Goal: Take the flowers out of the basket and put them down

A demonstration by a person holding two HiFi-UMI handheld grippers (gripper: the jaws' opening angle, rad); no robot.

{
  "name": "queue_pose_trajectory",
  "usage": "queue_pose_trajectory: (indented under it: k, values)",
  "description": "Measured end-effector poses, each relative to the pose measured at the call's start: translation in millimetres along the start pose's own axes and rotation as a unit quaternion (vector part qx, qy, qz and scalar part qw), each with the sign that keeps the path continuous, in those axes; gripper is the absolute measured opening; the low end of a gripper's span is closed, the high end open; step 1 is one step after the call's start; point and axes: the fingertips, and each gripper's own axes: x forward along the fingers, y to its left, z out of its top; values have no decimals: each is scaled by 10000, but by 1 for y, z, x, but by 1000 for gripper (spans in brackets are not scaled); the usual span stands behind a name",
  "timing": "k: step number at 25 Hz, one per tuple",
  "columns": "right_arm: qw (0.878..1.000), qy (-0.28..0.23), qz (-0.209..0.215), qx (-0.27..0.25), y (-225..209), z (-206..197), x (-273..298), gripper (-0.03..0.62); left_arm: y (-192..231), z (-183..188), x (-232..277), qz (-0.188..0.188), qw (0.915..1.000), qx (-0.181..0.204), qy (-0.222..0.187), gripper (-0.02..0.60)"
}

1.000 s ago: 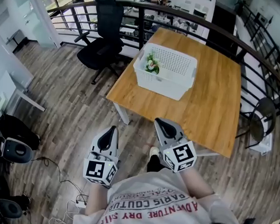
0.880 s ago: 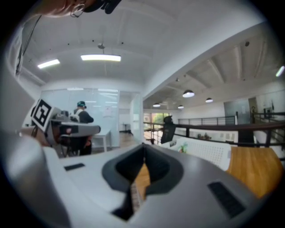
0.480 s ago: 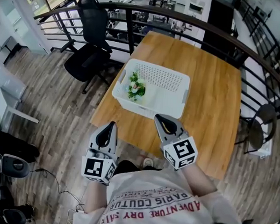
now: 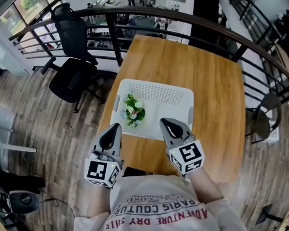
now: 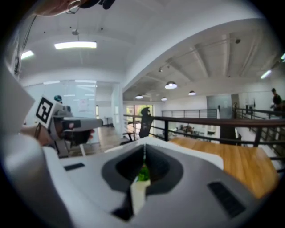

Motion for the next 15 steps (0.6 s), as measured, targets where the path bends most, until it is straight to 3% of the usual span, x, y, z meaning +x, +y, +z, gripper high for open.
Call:
queue_pose_trajectory:
  k: [9,11,15]
  values:
    - [9875,1479,-247,490,-10,-44,86,31,63,-5,54,-742,9972,-65,55,26]
    - [9779,1996,-170,595,-15,-63,104,31,73,-7,63,-865,9961,-125,80,26]
    - [9477,3030,-19,1001,-24,-108,130,32,89,-13,76,-1093,9937,-199,123,26]
